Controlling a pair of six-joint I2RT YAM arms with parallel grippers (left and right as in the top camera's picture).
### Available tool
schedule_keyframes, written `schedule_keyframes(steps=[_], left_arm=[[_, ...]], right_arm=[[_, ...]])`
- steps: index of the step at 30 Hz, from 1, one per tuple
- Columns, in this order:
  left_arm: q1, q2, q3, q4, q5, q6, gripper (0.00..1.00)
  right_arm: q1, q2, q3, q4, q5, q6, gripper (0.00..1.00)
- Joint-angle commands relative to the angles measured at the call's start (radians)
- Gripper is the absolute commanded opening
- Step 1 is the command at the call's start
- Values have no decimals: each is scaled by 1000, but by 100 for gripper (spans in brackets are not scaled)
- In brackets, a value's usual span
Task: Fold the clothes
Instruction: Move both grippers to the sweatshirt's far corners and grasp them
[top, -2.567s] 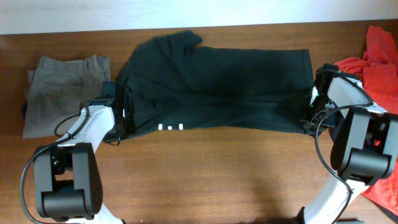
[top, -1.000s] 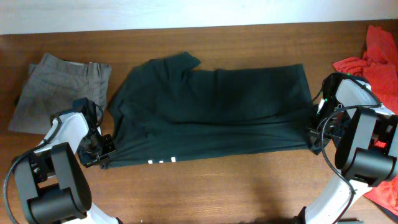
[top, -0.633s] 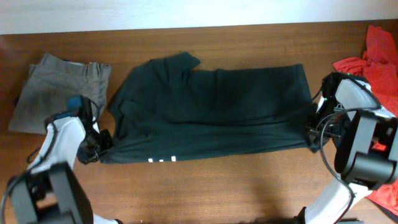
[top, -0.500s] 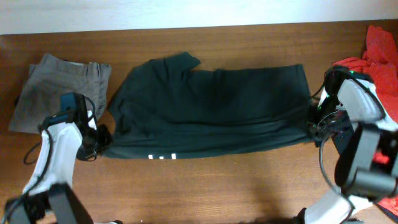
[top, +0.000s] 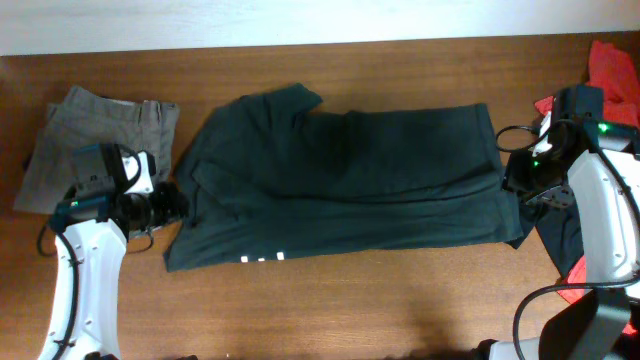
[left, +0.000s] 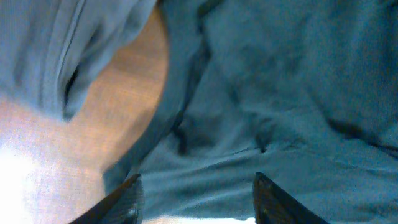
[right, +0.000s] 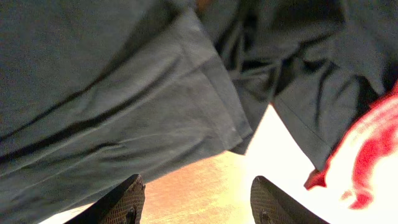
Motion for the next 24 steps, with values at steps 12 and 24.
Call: schedule_keyframes(steps=[12,24], left_arm=[[-201,156,296,248,66,59,77],[-271,623,375,901,119,55,72]], right_arm=[[16,-19,56,200,-106,-63,71],[23,7,56,489,-105,-63,95]])
